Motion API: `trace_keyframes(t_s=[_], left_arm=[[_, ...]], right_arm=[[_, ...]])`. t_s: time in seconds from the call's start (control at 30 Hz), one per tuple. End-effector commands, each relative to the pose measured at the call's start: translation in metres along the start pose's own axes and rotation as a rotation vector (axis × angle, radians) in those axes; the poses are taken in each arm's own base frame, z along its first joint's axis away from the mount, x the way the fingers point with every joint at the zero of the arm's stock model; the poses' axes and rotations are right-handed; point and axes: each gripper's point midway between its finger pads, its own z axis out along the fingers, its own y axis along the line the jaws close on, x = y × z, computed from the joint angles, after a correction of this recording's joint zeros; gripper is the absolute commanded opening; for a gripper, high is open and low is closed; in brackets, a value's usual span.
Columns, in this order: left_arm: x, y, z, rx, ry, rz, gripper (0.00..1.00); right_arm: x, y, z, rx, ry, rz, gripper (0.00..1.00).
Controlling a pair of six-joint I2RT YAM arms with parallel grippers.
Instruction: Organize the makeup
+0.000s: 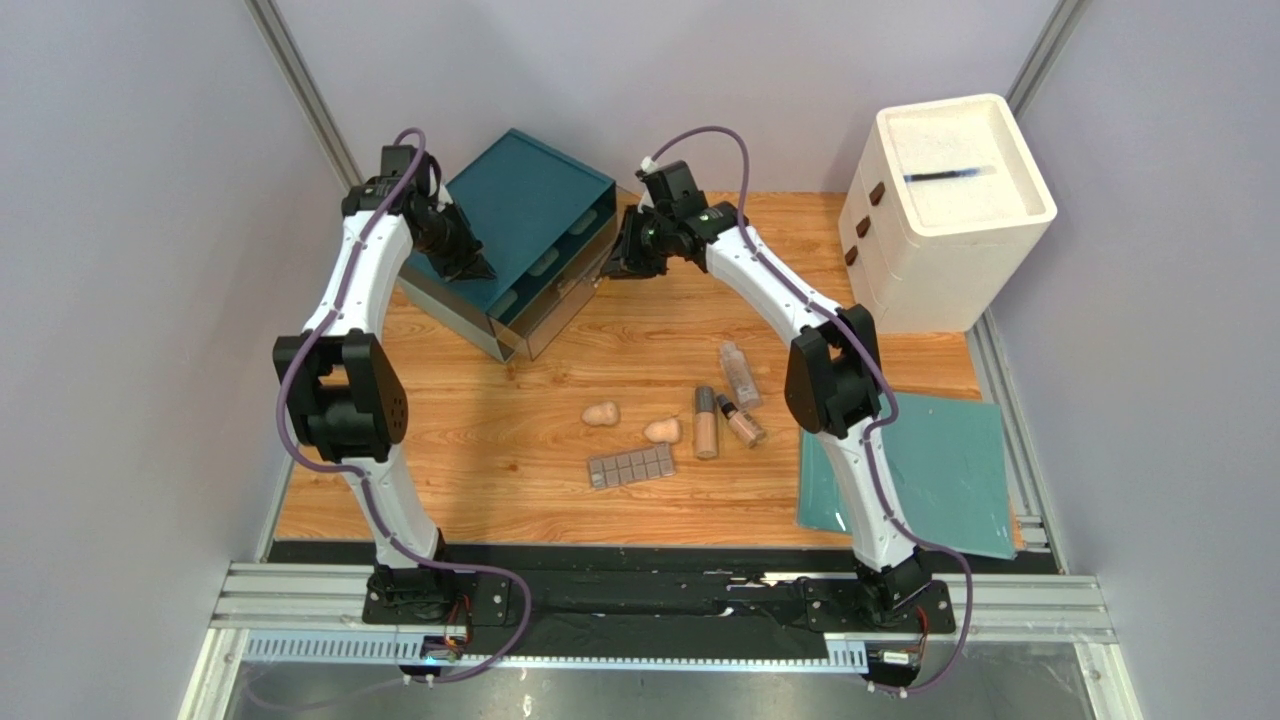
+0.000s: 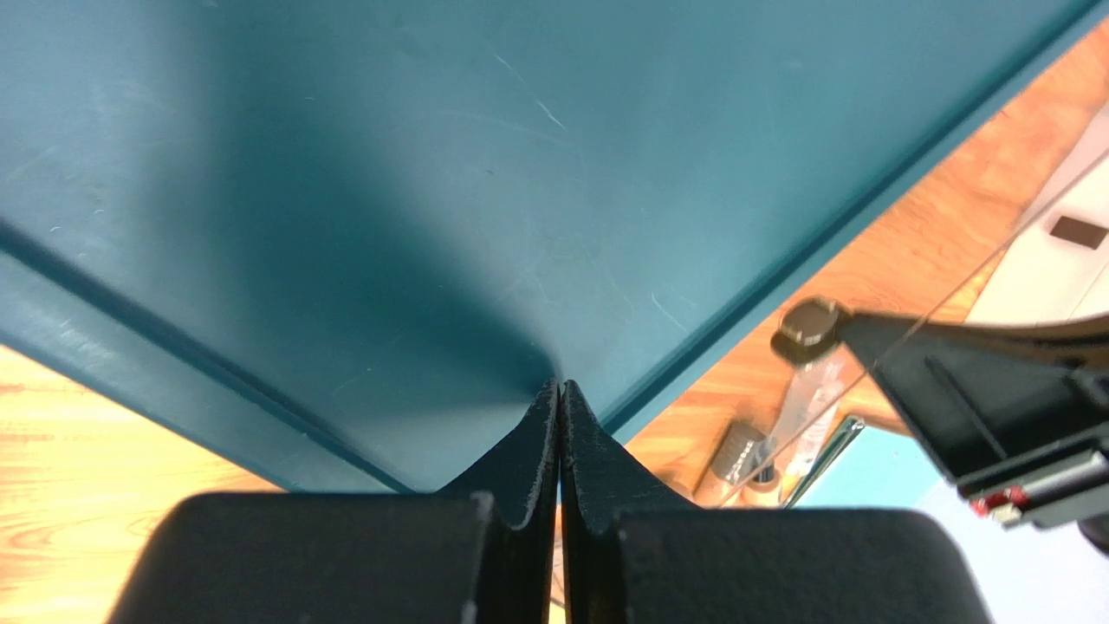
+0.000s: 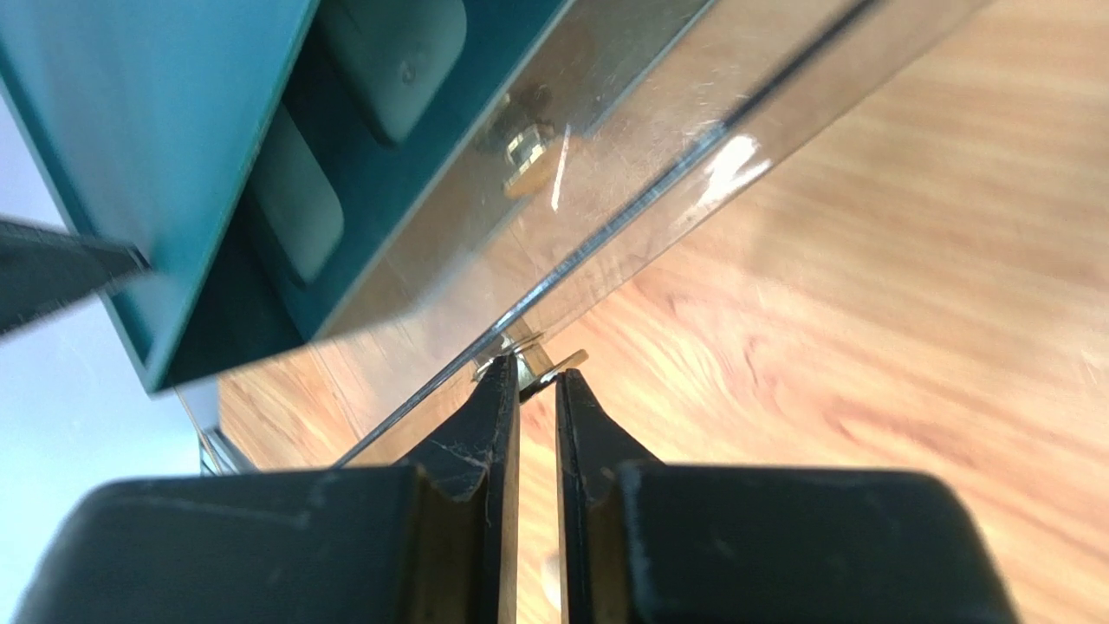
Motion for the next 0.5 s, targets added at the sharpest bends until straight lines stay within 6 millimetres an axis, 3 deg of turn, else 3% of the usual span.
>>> trace_keyframes(t_s=[0.0, 0.2, 0.4, 0.47], left_arm=[[0.007, 0.017, 0.01, -0.069, 0.052, 0.01, 0.0], [0.006, 0.02, 0.011, -0.087, 0.057, 0.013, 0.0], [0.006, 0.02, 0.012, -0.081, 0.063, 0.012, 0.0], [0.007, 0.02, 0.012, -0.082, 0.063, 0.015, 0.0]], right_arm=[[0.08, -0.063, -0.022, 0.222, 0.298, -0.012, 0.1], [0.084, -0.075, -0.037, 0.278, 0.324, -0.047, 0.1], [0.072, -0.064, -0.043, 0.253, 0.289, -0.087, 0.11], [0.07, -0.069, -0.049, 0.288, 0.293, -0.1, 0.11]])
